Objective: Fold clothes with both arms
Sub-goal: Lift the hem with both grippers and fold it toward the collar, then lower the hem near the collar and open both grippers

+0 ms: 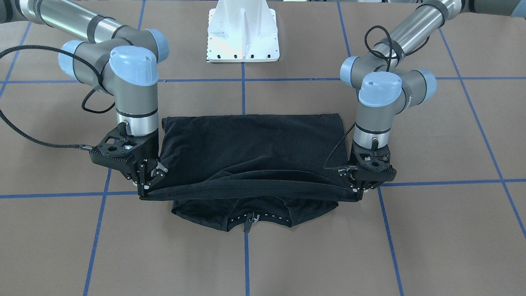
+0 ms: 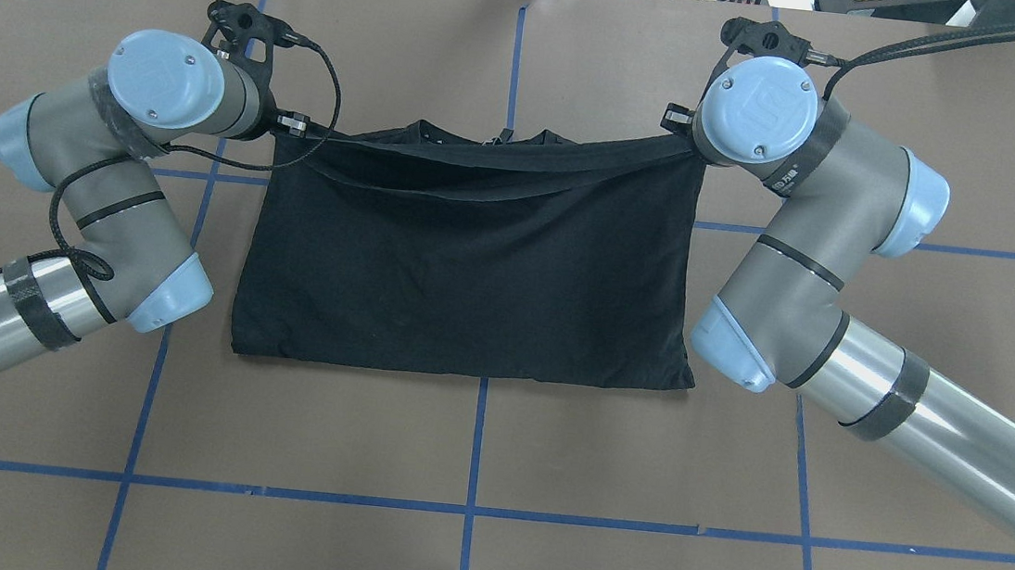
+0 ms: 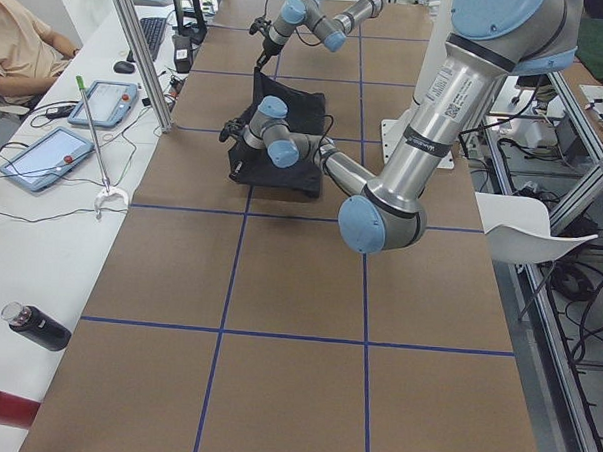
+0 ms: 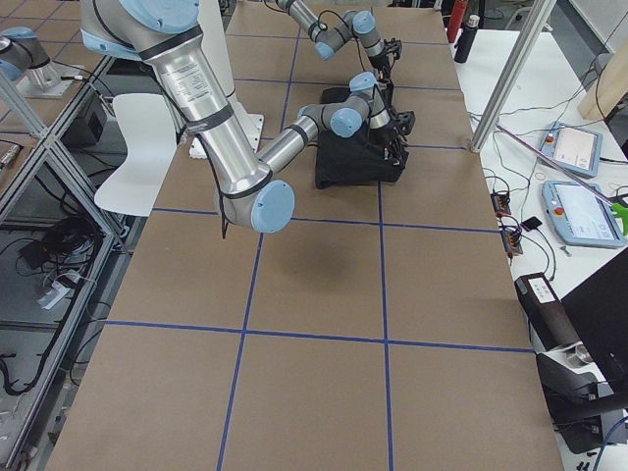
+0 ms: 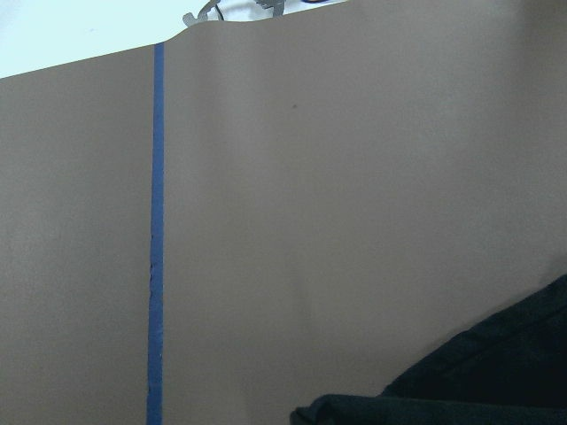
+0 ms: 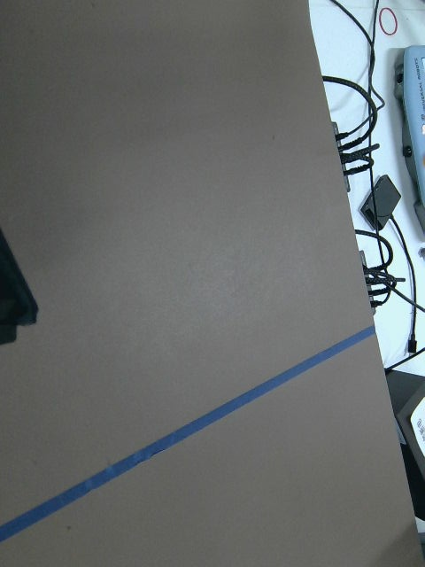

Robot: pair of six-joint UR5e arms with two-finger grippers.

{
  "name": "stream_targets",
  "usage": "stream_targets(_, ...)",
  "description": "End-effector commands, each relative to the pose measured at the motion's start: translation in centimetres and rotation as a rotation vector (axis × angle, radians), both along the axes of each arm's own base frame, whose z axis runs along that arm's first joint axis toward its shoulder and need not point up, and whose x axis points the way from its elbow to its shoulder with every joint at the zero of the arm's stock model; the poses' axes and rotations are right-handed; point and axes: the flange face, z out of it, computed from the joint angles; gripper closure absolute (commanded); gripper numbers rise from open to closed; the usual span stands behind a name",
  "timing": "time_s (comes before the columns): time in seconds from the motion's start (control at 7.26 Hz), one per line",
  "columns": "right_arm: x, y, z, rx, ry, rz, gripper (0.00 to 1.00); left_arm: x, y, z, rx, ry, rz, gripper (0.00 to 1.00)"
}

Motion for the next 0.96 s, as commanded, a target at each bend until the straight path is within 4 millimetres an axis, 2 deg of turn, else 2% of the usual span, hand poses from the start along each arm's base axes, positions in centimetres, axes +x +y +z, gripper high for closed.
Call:
stream_targets(0.0,0.5,-0.7,0.4,0.006,0.014,-0.003,1.00,-0.2,-0.3,0.0,0.013,-0.006,0.006,1.00)
stream_targets(0.14,0.4,-0.7,0.3,0.008,0.014,-0.006,1.00,-0.2,-0.3,-0.2,0.017,0.000,0.006,1.00)
stream_targets(0.28,0.3,-0.8,0.5,0.006,0.018,-0.009,0.23,-0.6,-0.5,-0.6,0.035,0.022,0.000,0.27)
stream_targets(0.41,-0.2,-1.2,-0.1,0.010,0.019,-0.014,0.01,-0.9,-0.4,-1.4,0.066,0.063,0.005,0.00)
stream_targets(0.55,0.5,-1.9,-1.0,0.014,0.007,-0.040,0.00,-1.8,-0.8,-1.5,0.067,0.081,0.008,0.00)
stream_targets(0.69,2.2,-2.4,-1.6,0.001,-0.031,-0.150,0.00,-2.6,-0.8,-1.4,0.070,0.084,0.071,0.00)
stream_targets(0.83,3.3,-1.9,-2.1,0.018,-0.051,-0.206,0.00,-4.1,0.2,-1.8,0.111,0.085,0.118,0.00)
